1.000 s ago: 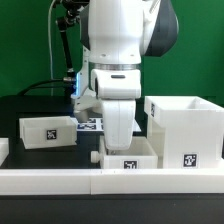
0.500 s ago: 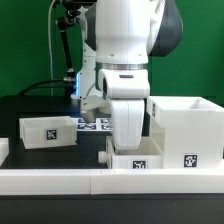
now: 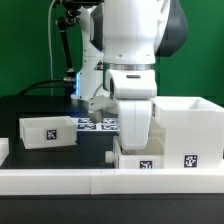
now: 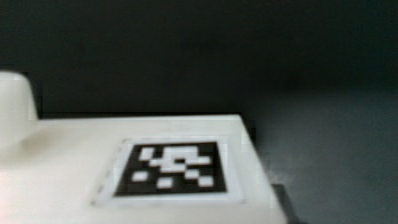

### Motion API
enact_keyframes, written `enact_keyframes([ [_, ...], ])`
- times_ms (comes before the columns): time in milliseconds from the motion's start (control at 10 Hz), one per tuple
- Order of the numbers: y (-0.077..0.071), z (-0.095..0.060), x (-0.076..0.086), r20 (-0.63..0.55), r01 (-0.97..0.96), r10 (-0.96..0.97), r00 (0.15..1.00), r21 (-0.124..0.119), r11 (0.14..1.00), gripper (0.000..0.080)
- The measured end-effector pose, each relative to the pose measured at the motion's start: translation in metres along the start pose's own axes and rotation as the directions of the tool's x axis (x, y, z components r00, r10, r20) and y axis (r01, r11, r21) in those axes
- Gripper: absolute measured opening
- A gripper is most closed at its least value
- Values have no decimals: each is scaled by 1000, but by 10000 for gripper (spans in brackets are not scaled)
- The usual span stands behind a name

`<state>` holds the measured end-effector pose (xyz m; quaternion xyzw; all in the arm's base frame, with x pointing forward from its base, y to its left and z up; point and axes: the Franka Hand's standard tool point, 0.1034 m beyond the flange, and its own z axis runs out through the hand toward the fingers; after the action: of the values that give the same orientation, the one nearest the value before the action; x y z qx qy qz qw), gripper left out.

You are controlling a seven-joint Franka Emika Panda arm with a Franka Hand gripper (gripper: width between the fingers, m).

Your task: Assemble drawer

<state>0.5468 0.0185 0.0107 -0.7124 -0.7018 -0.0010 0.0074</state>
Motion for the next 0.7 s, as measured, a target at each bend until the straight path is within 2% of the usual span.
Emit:
enact_keyframes([
  [500,1,0,-2,6,11,-11,1000,-4,1000,41],
  [600,1,0,-3,6,10,-10,1000,-4,1000,139],
  [700,1,0,-4,7,7,-7,1000,-5,1000,274],
])
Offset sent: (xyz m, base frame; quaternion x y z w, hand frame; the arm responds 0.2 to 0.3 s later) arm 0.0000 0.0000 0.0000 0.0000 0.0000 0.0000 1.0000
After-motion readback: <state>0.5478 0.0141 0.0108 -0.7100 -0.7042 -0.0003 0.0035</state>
